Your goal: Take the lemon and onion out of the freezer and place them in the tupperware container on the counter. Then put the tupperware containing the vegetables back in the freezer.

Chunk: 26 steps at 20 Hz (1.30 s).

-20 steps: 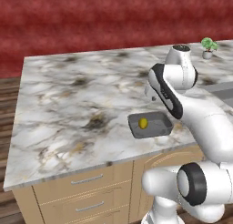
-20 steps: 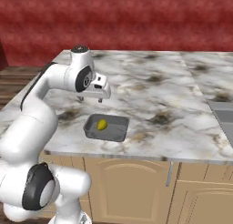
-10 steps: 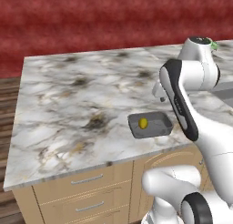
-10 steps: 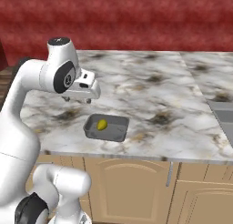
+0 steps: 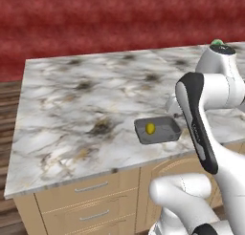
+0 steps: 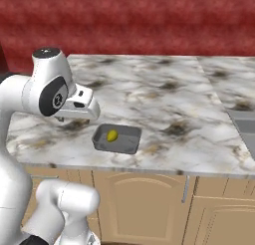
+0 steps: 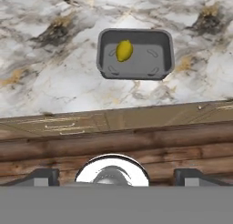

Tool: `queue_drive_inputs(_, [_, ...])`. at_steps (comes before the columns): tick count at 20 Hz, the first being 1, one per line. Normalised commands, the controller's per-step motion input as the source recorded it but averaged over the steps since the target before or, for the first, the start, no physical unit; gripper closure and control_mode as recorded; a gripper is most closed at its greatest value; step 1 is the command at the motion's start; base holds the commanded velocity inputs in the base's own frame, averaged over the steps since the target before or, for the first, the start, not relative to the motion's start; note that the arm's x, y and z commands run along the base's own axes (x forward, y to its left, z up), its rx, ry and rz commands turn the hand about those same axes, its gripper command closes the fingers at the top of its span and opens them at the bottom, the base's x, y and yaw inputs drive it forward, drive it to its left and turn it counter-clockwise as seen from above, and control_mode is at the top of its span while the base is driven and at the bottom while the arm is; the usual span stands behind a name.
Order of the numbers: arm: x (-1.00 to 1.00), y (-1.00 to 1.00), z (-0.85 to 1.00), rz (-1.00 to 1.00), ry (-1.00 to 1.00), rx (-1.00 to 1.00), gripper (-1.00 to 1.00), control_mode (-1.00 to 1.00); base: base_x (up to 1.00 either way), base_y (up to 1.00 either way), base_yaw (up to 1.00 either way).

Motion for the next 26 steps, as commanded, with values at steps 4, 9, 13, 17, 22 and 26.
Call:
queue_drive_inputs(4, [0.0, 0.0, 0.0, 0.0, 0.0, 0.0, -1.0, 1.0, -0.98, 0.45, 0.01])
queue_drive_inputs(9, [0.0, 0.0, 0.0, 0.0, 0.0, 0.0, -1.0, 1.0, -0.94, 0.84, 0.22])
queue_drive_inputs(13, [0.0, 0.0, 0.0, 0.0, 0.0, 0.0, -1.0, 1.0, -0.33, 0.94, 0.65])
queue_drive_inputs(17, [0.0, 0.0, 0.0, 0.0, 0.0, 0.0, -1.0, 1.0, -0.05, 0.96, 0.71])
queue_drive_inputs(22, [0.0, 0.0, 0.0, 0.0, 0.0, 0.0, -1.0, 1.0, 0.11, 0.92, 0.65])
queue_drive_inputs(26, [0.0, 0.0, 0.0, 0.0, 0.0, 0.0, -1.0, 1.0, 0.57, 0.71, 0.55])
